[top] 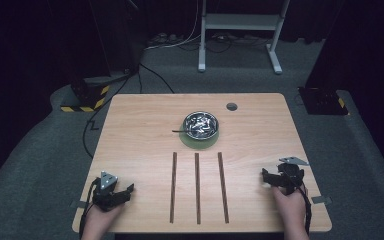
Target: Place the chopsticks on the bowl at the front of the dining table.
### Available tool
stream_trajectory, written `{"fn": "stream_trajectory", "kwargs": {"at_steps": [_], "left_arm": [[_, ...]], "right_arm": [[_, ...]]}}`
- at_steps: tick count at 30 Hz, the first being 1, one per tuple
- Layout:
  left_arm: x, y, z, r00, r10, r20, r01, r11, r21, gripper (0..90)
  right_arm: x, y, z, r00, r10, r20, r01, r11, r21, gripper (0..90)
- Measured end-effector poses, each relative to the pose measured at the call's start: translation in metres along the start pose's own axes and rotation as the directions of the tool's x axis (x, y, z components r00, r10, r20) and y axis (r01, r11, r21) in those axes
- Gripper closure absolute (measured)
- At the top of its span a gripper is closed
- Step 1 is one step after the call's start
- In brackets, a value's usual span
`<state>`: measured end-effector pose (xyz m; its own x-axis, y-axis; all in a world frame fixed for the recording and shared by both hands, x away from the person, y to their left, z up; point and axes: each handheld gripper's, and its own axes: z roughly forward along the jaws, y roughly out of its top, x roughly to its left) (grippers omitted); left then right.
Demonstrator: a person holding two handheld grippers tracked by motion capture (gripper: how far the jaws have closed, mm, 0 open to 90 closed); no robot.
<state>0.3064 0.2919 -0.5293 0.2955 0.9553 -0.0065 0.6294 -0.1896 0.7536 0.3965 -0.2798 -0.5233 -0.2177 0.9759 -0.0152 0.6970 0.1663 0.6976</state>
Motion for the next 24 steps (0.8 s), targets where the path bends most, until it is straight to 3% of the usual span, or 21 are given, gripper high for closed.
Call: {"fn": "stream_trajectory", "kwargs": {"at_steps": [5,15,21,24], "left_arm": [[-0.0004,-0.0016,-0.0016,0.9996,-0.02,-0.021,0.02,0.9998,-0.005,30.4],[0.0002,-0.003,-0.0031,1.0,-0.006,-0.008,0.006,1.0,-0.007,30.4],[-0.0002,-0.0031,-0.0035,1.0,0.001,0.001,-0.001,1.0,-0.002,30.1],[-0.0001,-0.003,-0.0034,1.0,0.001,0.001,-0.001,1.0,-0.002,30.1]], "right_arm": [[-0.0004,-0.0013,0.0001,1.0,0.002,0.0,-0.002,1.0,-0.012,7.9],[0.0005,-0.0033,-0.0014,1.0,0.0,0.006,0.0,1.0,-0.019,9.7],[-0.0016,-0.0069,-0.0064,0.9995,0.019,0.026,-0.018,0.999,-0.048,24.0],[-0.0015,-0.0082,-0.0078,0.9986,0.039,0.035,-0.038,0.998,-0.046,22.1]]}}
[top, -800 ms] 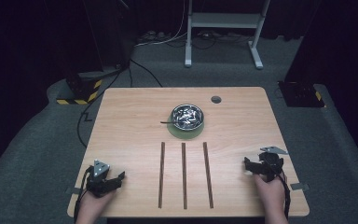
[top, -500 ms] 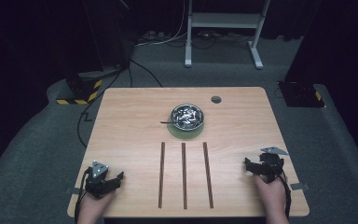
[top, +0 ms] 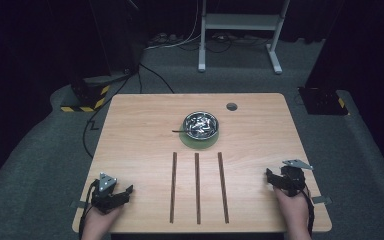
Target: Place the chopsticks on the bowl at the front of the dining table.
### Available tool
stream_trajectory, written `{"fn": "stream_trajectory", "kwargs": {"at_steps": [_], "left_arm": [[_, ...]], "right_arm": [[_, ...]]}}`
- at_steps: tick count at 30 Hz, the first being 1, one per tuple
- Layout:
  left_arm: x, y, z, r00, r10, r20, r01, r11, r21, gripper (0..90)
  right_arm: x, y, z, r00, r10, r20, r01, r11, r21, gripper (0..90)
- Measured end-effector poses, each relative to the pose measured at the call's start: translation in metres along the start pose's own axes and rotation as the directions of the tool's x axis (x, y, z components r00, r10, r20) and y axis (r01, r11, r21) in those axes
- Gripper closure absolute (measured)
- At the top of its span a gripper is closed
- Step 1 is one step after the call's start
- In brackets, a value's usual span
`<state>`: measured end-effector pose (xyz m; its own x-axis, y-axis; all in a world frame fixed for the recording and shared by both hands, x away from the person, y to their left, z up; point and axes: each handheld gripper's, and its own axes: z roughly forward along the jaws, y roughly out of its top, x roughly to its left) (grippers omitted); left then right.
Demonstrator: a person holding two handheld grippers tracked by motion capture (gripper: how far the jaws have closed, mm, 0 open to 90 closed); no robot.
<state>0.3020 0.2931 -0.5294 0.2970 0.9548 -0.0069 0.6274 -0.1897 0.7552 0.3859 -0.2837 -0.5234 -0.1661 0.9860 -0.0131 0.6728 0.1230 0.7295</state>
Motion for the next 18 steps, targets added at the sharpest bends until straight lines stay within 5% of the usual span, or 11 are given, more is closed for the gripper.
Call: {"fn": "stream_trajectory", "kwargs": {"at_steps": [5,11,15,18], "left_arm": [[0.0,0.0,0.0,1.0,0.002,0.002,-0.002,1.0,0.0,30.1],[0.0,0.0,0.0,1.0,0.002,0.002,-0.002,1.0,0.0,30.1],[0.0,0.0,0.0,1.0,0.002,0.002,-0.002,1.0,0.0,30.1],[0.0,0.0,0.0,1.0,0.002,0.002,-0.002,1.0,0.0,30.0]], "right_arm": [[0.005,-0.001,-0.003,0.9995,-0.025,0.018,0.025,1.0,-0.008,21.1],[0.035,0.002,-0.011,0.9904,-0.073,-0.118,0.071,0.997,-0.016,35.4],[0.058,0.002,-0.013,0.9804,-0.143,-0.135,0.138,0.989,-0.046,32.8],[0.068,0.002,-0.012,0.9762,-0.152,-0.155,0.145,0.988,-0.051,32.5]]}}
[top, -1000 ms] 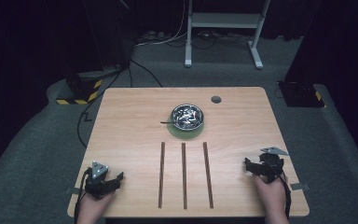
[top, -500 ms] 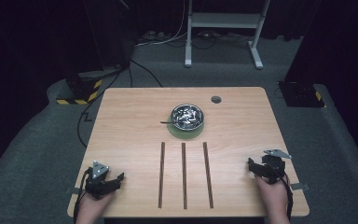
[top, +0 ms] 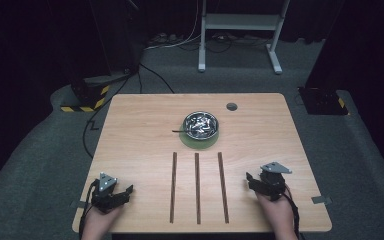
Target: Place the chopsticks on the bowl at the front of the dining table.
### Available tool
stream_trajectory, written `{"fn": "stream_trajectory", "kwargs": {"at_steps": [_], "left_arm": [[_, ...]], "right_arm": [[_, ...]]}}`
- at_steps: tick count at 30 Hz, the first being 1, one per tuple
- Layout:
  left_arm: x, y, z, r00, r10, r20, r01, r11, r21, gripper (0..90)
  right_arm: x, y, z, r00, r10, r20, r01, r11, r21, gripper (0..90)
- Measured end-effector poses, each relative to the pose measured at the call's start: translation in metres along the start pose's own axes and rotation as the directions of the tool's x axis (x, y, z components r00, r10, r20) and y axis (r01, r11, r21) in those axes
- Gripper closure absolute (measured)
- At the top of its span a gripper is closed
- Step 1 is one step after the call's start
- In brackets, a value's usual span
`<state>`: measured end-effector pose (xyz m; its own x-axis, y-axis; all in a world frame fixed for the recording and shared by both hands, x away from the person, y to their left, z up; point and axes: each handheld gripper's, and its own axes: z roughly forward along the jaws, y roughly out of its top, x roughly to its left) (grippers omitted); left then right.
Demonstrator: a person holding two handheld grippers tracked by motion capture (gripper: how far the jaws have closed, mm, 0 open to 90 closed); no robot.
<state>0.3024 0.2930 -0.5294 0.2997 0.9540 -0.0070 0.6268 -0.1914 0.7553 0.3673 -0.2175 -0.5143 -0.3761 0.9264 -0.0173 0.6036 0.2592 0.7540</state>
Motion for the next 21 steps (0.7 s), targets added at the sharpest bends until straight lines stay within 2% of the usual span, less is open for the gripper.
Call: {"fn": "stream_trajectory", "kwargs": {"at_steps": [1,2,3,4,5,8,9,13,14,15,18,21], "left_arm": [[0.0,0.0,0.0,1.0,0.0,0.0,0.0,1.0,0.0,30.0],[0.0,0.0,0.0,1.0,0.0,0.0,0.0,1.0,0.0,30.1],[0.0,0.0,0.0,1.0,0.0,0.0,0.0,1.0,0.0,30.1],[0.0,0.0,0.0,1.0,0.0,0.0,0.0,1.0,0.0,30.0],[0.0,0.0,0.0,1.0,0.0,0.0,0.0,1.0,0.0,30.0],[0.0,0.0,0.0,1.0,0.0,0.0,0.0,1.0,0.0,30.1],[0.0,0.0,0.0,1.0,0.0,0.0,0.0,1.0,0.0,30.0],[0.0,0.0,0.0,1.0,0.0,0.0,0.0,1.0,0.0,30.1],[0.0,0.0,0.0,1.0,0.0,0.0,0.0,1.0,0.0,30.1],[0.0,0.0,0.0,1.0,0.0,0.0,0.0,1.0,0.0,30.0],[0.0,0.0,0.0,1.0,0.0,0.0,0.0,1.0,0.0,30.1],[0.0,0.0,0.0,1.0,0.0,0.0,0.0,1.0,0.0,30.1]], "right_arm": [[0.004,0.001,0.001,0.9996,-0.01,-0.025,0.01,1.0,0.009,34.5],[0.008,0.002,0.002,0.9989,-0.001,-0.047,0.002,1.0,0.016,33.2],[0.016,0.003,0.003,0.9972,0.003,-0.075,-0.001,1.0,0.015,35.6],[0.016,0.003,0.003,0.9972,0.003,-0.075,-0.001,1.0,0.015,35.6],[0.024,0.005,0.002,0.9965,-0.015,-0.083,0.015,1.0,0.003,35.5],[0.032,0.007,0.003,0.9954,-0.012,-0.095,0.012,1.0,-0.002,34.7],[0.039,0.008,0.003,0.9929,-0.013,-0.118,0.012,1.0,-0.005,35.4],[0.055,0.008,0.004,0.9902,-0.057,-0.127,0.055,0.998,-0.022,37.8],[0.055,0.008,0.004,0.9902,-0.057,-0.127,0.055,0.998,-0.022,37.8],[0.06,0.008,0.004,0.9882,-0.062,-0.14,0.06,0.998,-0.019,45.0],[0.063,0.008,0.004,0.9875,-0.067,-0.143,0.064,0.998,-0.023,50.1],[0.063,0.007,0.007,0.9842,-0.034,-0.174,0.035,0.999,0.001,54.8]]}}
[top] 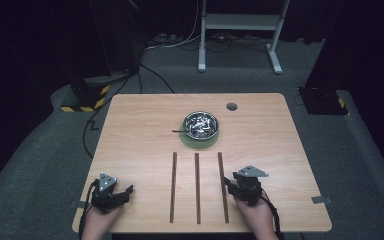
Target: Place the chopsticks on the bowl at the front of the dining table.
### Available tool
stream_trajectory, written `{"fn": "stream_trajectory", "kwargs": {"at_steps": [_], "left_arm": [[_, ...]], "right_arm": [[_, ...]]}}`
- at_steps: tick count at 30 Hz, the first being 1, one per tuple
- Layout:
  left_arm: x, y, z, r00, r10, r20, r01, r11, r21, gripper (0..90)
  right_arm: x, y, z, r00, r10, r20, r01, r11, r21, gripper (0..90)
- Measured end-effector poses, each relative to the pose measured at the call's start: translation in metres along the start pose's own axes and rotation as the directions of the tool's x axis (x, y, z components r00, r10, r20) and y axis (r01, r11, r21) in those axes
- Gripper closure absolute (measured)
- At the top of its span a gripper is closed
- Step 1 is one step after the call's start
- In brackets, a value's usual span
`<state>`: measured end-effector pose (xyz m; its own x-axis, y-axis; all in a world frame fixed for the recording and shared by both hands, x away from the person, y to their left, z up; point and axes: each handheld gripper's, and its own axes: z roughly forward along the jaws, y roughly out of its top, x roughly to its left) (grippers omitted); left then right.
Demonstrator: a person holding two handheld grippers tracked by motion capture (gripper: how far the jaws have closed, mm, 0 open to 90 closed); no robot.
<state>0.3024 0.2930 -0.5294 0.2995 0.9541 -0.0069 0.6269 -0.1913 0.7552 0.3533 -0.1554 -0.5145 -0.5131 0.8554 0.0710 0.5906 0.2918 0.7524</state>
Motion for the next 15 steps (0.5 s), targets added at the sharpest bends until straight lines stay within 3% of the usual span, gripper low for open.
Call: {"fn": "stream_trajectory", "kwargs": {"at_steps": [15], "left_arm": [[0.0,0.0,0.0,1.0,0.0,-0.001,0.0,1.0,0.0,30.0]], "right_arm": [[0.0033,-0.0007,0.0068,0.9999,0.005,-0.012,-0.005,1.0,0.02,59.4]]}}
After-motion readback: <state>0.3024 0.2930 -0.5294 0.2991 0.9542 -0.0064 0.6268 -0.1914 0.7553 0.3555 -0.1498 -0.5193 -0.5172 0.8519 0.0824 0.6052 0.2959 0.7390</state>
